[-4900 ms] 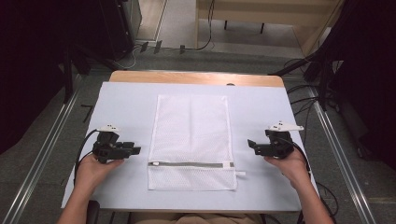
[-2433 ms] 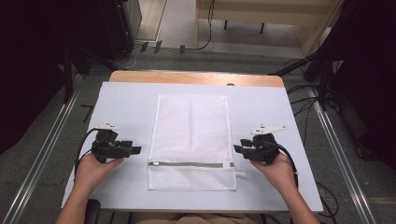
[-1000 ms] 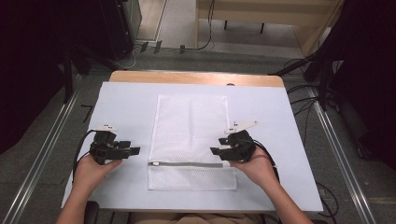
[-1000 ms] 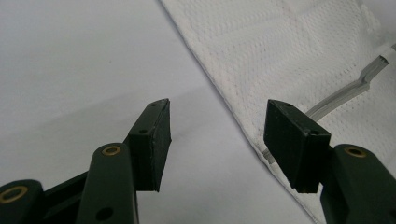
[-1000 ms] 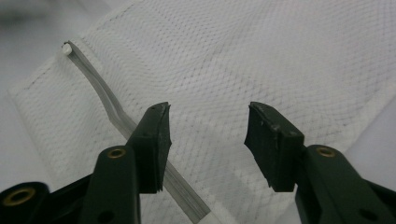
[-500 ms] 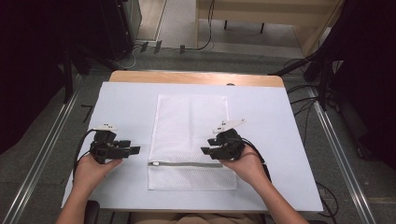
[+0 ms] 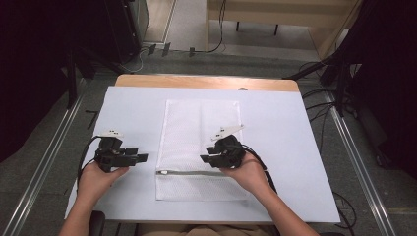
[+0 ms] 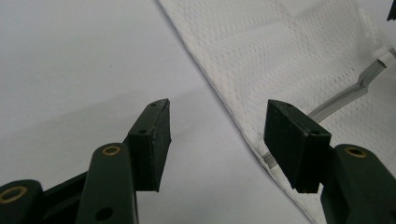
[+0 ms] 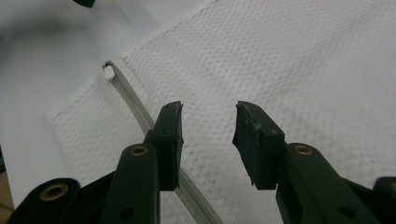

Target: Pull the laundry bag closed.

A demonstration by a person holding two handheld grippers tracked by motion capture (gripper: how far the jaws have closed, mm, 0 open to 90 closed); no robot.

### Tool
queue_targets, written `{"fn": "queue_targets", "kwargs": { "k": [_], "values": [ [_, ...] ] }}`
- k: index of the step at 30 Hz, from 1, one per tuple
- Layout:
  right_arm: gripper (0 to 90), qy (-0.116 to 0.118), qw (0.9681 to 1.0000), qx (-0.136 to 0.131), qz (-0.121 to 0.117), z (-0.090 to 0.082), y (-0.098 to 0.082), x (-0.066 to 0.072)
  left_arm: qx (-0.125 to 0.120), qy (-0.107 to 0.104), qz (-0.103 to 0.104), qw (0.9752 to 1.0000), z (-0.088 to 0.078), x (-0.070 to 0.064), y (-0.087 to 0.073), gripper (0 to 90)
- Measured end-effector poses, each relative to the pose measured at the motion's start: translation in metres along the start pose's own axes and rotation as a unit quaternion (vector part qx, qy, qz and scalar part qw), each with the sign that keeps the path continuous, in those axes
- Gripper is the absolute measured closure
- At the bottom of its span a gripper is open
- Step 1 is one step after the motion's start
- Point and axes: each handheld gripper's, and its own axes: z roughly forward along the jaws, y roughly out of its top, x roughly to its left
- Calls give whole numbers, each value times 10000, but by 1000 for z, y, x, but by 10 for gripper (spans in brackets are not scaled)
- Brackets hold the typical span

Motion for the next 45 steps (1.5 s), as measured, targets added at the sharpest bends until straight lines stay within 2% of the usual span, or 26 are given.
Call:
{"fn": "queue_targets", "kwargs": {
  "k": [11, 27, 35, 45],
  "values": [
    [644, 176, 9997, 83, -165, 19, 9, 18, -27, -6, 16, 10000, 0, 1, 0, 418],
    [701, 421, 9984, 163, -334, 42, 16, 37, -34, 5, 37, 10000, 0, 2, 0, 418],
    [764, 573, 9975, 221, -345, 57, 17, 48, -61, 17, 32, 10000, -1, 2, 0, 418],
    [790, 741, 9964, 272, -316, 70, 15, 55, -62, 7, 55, 10000, 0, 2, 1, 418]
  ]
}}
